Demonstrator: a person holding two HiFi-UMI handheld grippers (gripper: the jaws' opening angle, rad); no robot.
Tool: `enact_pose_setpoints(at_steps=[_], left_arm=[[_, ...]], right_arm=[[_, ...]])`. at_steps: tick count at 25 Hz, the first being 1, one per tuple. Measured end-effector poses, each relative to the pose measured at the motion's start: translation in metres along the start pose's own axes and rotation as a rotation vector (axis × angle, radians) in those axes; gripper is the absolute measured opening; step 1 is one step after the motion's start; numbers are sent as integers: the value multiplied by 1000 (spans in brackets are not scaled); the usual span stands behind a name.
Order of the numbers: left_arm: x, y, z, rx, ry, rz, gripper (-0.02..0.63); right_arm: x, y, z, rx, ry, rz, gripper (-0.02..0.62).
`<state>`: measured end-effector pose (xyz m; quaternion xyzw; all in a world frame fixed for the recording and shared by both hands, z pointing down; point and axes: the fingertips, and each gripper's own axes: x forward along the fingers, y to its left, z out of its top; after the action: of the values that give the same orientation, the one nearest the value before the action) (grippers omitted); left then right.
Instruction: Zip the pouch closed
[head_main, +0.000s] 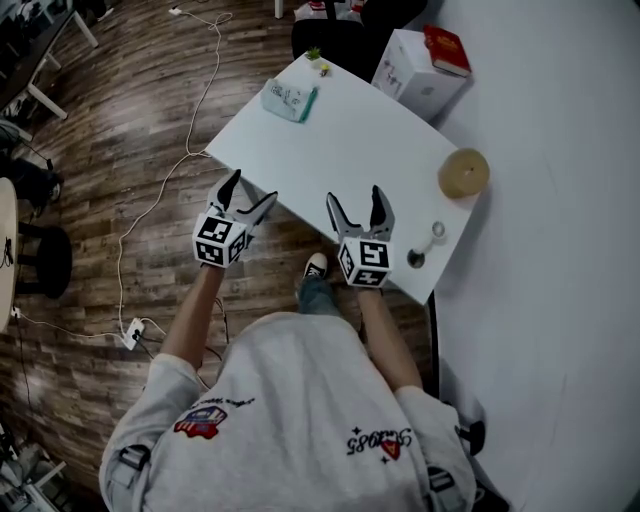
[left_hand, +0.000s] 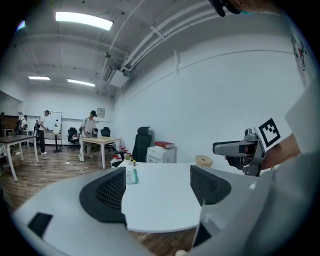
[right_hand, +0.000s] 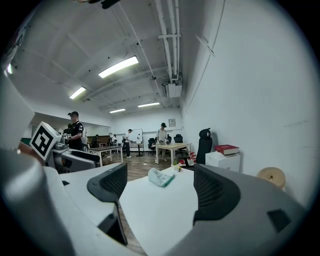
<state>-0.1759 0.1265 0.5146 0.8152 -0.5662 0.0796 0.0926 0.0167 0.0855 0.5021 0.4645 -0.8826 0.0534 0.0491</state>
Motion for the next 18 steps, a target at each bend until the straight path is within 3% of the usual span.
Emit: enact_pose_setpoints(at_steps=[7, 14, 18], left_arm=[[93, 33, 27, -15, 7, 7, 399], [184, 56, 41, -82, 25, -17, 399], [223, 56, 40, -56, 67, -34, 399]], right_arm=[[91, -52, 17, -6, 5, 34, 403], [164, -108, 25, 10, 11, 52, 405], [189, -133, 17, 26, 25, 52, 405]])
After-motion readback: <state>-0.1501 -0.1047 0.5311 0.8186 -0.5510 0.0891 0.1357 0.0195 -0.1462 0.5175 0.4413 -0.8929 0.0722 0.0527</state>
